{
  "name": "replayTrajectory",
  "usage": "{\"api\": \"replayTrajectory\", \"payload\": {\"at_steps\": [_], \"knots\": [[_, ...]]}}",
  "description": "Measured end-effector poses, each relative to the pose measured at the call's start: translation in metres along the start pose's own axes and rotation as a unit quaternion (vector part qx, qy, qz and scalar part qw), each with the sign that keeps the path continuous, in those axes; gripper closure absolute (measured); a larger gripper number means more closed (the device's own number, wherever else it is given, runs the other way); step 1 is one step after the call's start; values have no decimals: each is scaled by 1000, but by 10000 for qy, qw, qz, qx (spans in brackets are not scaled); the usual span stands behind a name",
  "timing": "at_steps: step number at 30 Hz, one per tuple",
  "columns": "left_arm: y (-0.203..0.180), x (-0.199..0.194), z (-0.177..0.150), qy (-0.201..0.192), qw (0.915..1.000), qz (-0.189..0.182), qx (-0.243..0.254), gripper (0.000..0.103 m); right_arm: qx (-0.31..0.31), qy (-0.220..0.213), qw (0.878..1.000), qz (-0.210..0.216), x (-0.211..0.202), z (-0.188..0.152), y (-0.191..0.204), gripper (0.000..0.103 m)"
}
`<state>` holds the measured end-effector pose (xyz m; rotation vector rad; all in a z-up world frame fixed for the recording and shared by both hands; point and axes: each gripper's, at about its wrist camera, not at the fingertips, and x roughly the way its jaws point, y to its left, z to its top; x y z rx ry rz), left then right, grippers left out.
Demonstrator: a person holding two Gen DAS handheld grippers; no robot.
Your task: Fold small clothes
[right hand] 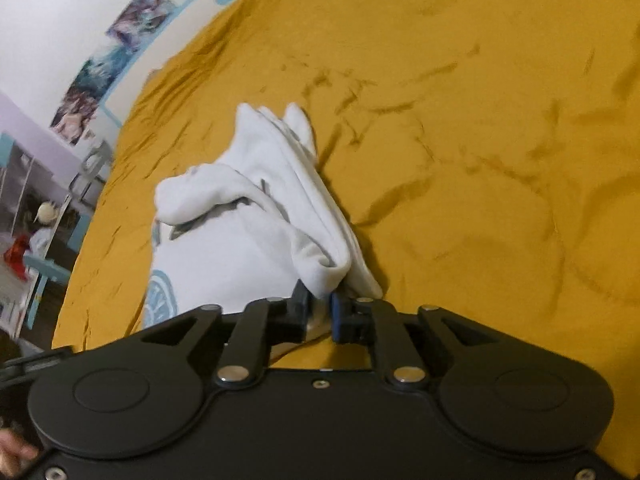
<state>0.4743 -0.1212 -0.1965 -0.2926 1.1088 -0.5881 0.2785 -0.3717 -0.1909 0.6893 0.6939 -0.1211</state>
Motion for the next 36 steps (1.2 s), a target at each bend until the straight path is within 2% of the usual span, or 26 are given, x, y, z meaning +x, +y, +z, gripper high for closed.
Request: {"api": "replayTrajectory", "payload": {"at_steps": [3,6,8,12,14,16,20,22,23,24,25,27,28,33,35,36], "knots": [[-1,1,0,-27,10000,26,69,41,-753,-420,9958,-302,-21,14,21,60],[-2,-5,6,-211,9997,68,135,41,-1810,-718,9802,-372,-20,33,54,60],[-1,-4,8,-250,9993,159,225,41,-2388,-722,9683,-119,-6,46,73,60],[6,-5,14,-307,9993,114,180,41,-3321,-442,9409,492,41,61,103,58],[6,-5,22,-440,9985,211,250,41,-3688,-315,9274,544,66,61,113,55],[8,-4,33,-580,9972,368,296,41,-3850,-152,9207,623,84,61,118,54],[19,2,54,-788,9958,466,96,41,-4295,47,9015,528,110,54,130,42],[26,10,61,-808,9956,477,-25,41,-4504,41,8919,407,116,48,131,42],[29,12,63,-842,9953,475,-58,41,-4547,35,8901,313,120,47,131,46],[31,15,66,-921,9945,493,-87,41,-4589,33,8882,245,124,47,131,60],[32,16,69,-993,9936,520,-107,41,-4558,49,8898,203,124,50,130,67],[33,19,78,-1049,9929,539,-134,41,-4232,74,9057,232,121,60,124,84],[34,21,82,-1060,9929,518,-179,41,-4041,35,9144,259,117,66,121,86],[35,29,88,-988,9939,418,-243,41,-2649,-2,9641,202,115,102,87,90],[37,31,86,-985,9939,421,-262,40,-1878,-49,9822,61,118,111,64,81],[40,32,85,-978,9939,414,-290,40,-1452,-41,9894,51,120,114,50,81]]}}
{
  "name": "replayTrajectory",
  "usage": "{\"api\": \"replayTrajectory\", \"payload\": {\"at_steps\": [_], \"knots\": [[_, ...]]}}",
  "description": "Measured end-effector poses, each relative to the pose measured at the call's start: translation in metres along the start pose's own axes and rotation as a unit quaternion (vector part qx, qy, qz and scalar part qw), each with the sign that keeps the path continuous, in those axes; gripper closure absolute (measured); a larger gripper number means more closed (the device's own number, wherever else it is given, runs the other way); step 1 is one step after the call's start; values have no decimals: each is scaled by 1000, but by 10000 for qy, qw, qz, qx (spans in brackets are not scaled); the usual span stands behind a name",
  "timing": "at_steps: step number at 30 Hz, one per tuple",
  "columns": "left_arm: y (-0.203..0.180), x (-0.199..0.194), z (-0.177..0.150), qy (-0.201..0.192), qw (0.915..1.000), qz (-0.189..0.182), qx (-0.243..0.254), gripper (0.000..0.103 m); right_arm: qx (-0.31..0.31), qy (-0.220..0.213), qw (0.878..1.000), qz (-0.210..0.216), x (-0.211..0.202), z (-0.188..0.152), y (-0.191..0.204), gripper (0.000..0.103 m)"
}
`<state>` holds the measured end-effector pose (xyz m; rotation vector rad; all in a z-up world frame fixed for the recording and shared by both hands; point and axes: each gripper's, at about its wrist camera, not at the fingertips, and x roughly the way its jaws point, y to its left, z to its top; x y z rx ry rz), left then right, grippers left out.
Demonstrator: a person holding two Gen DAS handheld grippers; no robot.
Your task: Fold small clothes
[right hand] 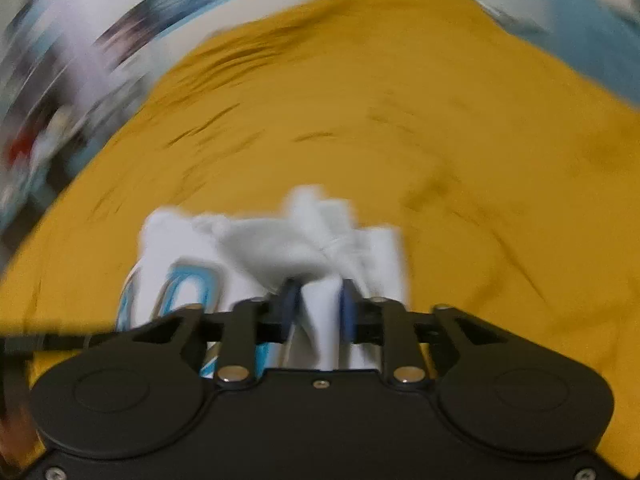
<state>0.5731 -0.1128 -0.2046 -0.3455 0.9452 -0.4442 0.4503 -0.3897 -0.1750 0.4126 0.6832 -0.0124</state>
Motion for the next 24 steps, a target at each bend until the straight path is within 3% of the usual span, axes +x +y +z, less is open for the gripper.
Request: {"api": "replayTrajectory", "payload": {"at_steps": [1,2,3,5,11,14,17,18,20,22,24], "knots": [[0,1,-1,1,10000,-5,-39,40,420,-49,9991,-53,0,-2,-12,76],[1,0,-1,12,10000,-25,-77,40,685,-140,9973,-217,-2,-4,-20,59],[4,0,-1,16,10000,-27,-87,40,776,-195,9965,-246,-7,-7,-24,57],[3,-4,0,21,10000,-26,-31,40,702,-182,9973,-127,-16,-8,-23,57],[-4,-8,-1,61,10000,-26,73,40,-398,-291,9988,85,-39,-3,4,56],[-6,-6,-4,105,9999,0,59,40,-907,-357,9951,-143,-30,4,17,53],[-9,-3,-6,126,9999,11,61,40,-1022,-354,9941,-104,-11,13,21,53],[-9,-2,-6,131,9999,1,65,39,-999,-270,9946,-69,-4,16,20,61],[-9,0,-5,141,9999,-15,64,39,-893,-74,9960,41,8,22,16,94],[-8,1,-5,147,9998,-32,95,38,-829,-178,9963,104,3,27,15,97],[-8,4,-5,125,9998,-18,143,34,-834,-254,9961,-131,7,28,14,98]]}}
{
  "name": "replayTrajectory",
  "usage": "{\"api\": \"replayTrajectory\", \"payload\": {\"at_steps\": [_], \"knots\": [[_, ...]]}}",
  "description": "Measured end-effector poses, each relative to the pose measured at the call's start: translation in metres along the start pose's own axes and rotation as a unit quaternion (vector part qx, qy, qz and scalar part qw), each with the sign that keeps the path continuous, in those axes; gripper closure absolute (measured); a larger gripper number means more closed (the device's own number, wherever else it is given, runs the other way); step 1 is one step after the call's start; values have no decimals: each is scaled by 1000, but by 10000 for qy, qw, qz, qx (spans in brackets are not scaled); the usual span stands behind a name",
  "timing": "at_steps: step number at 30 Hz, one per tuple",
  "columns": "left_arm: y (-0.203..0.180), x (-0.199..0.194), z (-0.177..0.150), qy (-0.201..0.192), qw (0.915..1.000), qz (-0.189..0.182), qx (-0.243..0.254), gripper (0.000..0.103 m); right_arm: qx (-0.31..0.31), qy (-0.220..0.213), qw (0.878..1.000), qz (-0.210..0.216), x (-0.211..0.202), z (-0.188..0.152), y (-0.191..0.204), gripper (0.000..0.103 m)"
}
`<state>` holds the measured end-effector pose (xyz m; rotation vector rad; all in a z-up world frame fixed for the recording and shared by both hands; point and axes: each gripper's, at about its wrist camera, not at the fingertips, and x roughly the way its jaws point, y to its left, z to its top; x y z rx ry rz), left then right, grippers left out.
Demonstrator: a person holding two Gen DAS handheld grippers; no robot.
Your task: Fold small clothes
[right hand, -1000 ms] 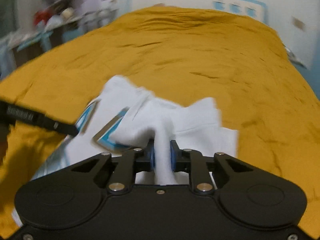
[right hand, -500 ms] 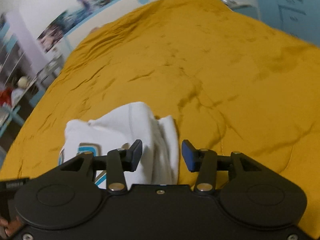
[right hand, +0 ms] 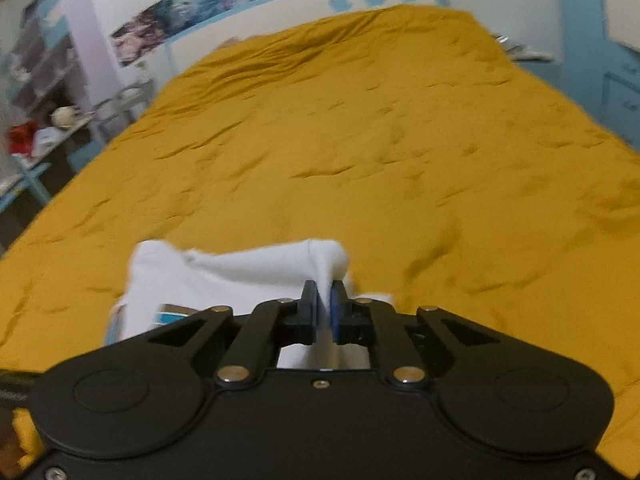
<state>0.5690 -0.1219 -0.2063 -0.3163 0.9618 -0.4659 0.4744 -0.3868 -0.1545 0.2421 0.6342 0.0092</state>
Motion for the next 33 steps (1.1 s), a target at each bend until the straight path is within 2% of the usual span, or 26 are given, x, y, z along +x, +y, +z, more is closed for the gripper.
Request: {"api": "replayTrajectory", "payload": {"at_steps": [2,4,5,8,11,14,16,17,18,20,21,23,26,29,31,33], "knots": [[1,3,-2,18,10000,35,-30,34,61,347,9993,-100,19,-5,-6,94],[0,0,-3,48,10000,23,-51,34,157,331,9993,-57,14,-9,-10,87],[0,-5,-3,67,10000,-14,-20,34,328,210,9992,50,4,-8,-13,78],[-1,-24,-10,89,9999,-72,120,34,695,90,9955,635,-40,-10,-22,77],[2,-41,-26,172,9997,-158,96,34,383,156,9952,887,-91,-31,-20,77],[3,-47,-40,268,9995,-131,91,34,153,433,9936,1032,-120,-60,-13,77],[2,-50,-44,293,9995,-123,26,34,40,511,9941,952,-128,-72,-7,72],[1,-52,-45,303,9995,-120,3,34,31,516,9947,892,-129,-76,-6,65],[0,-54,-46,300,9995,-100,19,34,42,532,9952,820,-130,-80,-7,61],[-5,-56,-47,322,9994,-56,59,34,133,673,9941,835,-125,-83,-10,65],[-6,-57,-49,347,9994,-52,55,34,213,767,9924,938,-123,-84,-12,82],[-7,-58,-52,388,9992,-111,28,34,213,929,9897,1065,-121,-87,-10,96],[-8,-59,-57,440,9989,-121,-43,34,235,901,9910,963,-127,-92,-8,98],[-11,-66,-57,426,9989,-187,89,34,373,419,9937,975,-154,-88,-7,100],[-14,-66,-57,448,9987,-143,202,34,531,491,9926,980,-153,-90,-13,100],[-13,-64,-58,491,9986,-118,175,34,625,857,9906,860,-134,-105,-21,100]]}}
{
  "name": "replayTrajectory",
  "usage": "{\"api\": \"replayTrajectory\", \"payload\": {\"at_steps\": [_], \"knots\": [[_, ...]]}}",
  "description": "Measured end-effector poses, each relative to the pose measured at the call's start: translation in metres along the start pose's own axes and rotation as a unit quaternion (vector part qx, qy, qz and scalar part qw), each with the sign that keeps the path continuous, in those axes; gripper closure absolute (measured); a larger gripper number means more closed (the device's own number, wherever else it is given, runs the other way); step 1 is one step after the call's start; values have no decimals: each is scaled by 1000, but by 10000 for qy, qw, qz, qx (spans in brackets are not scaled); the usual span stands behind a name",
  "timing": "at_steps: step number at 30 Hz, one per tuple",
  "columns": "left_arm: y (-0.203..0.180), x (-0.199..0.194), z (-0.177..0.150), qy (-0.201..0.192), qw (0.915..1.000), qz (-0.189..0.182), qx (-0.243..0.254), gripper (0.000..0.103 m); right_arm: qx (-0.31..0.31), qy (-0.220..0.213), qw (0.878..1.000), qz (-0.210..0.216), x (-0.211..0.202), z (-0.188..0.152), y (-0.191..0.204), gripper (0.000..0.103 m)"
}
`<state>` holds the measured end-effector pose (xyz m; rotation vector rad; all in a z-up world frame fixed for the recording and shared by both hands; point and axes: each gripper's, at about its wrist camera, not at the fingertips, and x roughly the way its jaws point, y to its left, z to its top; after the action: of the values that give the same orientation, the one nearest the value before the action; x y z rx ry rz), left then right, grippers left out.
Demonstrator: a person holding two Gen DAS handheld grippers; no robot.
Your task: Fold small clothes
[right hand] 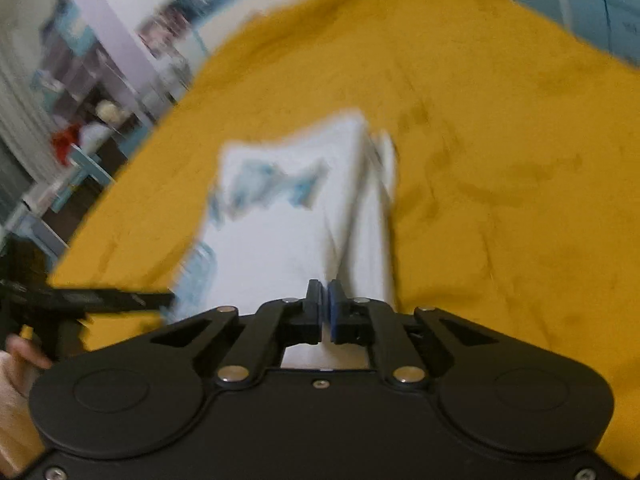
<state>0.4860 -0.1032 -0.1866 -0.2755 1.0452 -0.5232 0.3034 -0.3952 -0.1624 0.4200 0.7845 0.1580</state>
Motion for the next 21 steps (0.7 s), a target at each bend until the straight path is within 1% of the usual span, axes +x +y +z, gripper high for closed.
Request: {"api": "replayTrajectory", "payload": {"at_steps": [1,2,3,4,5,6,8,10,13,16,17,18,19,20,21], "knots": [[1,1,0,15,10000,13,-39,34,13,103,9999,6,7,-5,-4,99],[1,1,0,21,10000,9,-63,34,61,42,10000,41,7,-10,-7,98],[2,0,-1,28,10000,-15,-56,34,137,-132,9998,88,1,-12,-8,85],[2,-2,-2,45,10000,-28,-42,34,195,-258,9994,122,-6,-13,-9,78],[1,-4,-3,64,10000,-31,-27,34,217,-347,9990,183,-13,-14,-10,63],[1,-6,-4,88,9999,-59,-10,34,189,-412,9988,208,-21,-16,-10,54],[2,-10,-9,127,9998,-131,-55,34,59,-485,9988,63,-32,-17,-10,53],[3,-13,-16,181,9995,-233,-151,34,32,-423,9991,57,-38,-18,-11,53],[3,-15,-28,269,9990,-285,-234,34,94,-287,9995,92,-36,-19,-11,53],[3,-8,-36,396,9981,-332,-343,34,58,-221,9997,71,-26,-23,-5,54],[1,-6,-39,393,9979,-333,-395,37,80,-165,9998,64,-22,-24,-3,56],[2,-3,-39,365,9979,-338,-418,53,98,-118,9999,35,-18,-26,-2,71],[2,-2,-40,324,9978,-371,-442,67,96,-60,9999,-17,-14,-27,-1,81],[3,0,-40,316,9973,-405,-526,79,135,29,9999,3,-11,-28,-2,88],[5,0,-39,284,9969,-408,-616,91,202,52,9998,57,-10,-29,-2,89]]}}
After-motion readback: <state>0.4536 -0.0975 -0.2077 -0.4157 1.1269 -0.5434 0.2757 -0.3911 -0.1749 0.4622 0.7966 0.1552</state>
